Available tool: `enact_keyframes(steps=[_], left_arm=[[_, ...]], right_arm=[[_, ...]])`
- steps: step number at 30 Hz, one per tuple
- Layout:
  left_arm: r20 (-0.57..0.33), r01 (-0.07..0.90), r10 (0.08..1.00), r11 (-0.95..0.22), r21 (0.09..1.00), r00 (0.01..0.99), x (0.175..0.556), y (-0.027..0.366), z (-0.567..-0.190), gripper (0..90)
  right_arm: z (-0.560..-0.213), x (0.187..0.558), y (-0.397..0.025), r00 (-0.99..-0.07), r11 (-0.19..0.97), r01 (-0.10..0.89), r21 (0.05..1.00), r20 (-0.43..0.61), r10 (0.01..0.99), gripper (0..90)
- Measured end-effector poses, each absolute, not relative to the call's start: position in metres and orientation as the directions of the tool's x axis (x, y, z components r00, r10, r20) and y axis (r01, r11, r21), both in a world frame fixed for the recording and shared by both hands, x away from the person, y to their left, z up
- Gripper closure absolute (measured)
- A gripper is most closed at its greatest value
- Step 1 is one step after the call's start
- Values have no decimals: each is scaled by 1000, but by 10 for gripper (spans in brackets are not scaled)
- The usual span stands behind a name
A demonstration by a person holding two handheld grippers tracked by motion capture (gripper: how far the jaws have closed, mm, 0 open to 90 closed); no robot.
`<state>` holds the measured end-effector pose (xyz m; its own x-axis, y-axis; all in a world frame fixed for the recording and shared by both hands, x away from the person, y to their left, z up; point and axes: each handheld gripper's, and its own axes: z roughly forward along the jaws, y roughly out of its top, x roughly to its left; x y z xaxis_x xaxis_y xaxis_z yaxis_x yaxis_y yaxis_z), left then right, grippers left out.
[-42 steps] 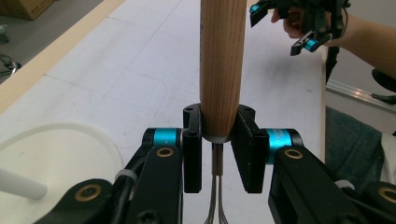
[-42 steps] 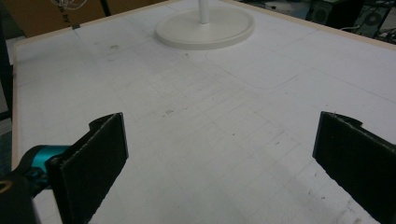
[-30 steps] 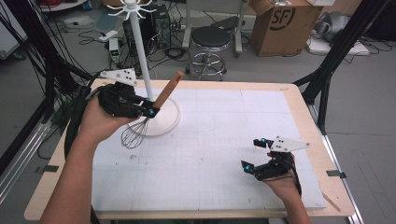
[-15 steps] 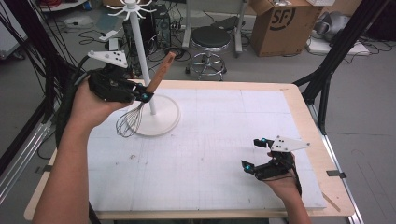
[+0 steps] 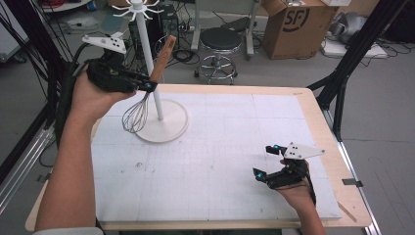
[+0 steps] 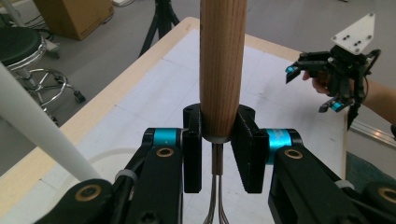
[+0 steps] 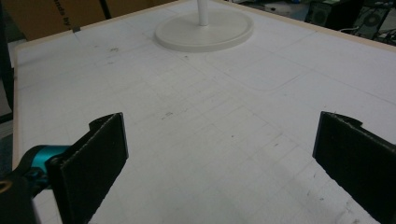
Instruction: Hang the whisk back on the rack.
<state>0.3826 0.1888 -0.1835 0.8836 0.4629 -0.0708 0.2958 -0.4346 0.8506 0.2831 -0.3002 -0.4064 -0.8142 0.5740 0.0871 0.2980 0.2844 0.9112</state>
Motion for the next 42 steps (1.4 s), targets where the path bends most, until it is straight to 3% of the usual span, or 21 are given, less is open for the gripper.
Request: enact_keyframes(steps=[14, 42], left_arm=[[-71, 308, 510, -397, 864, 857, 395, 206, -162, 746], [-93, 351, 548, -387, 852, 831, 414, 220, -165, 746]], right_arm=[[-406, 282, -302, -813, 281, 299, 912, 90, 575, 21], [-407, 280, -302, -810, 290, 300, 909, 82, 580, 20]])
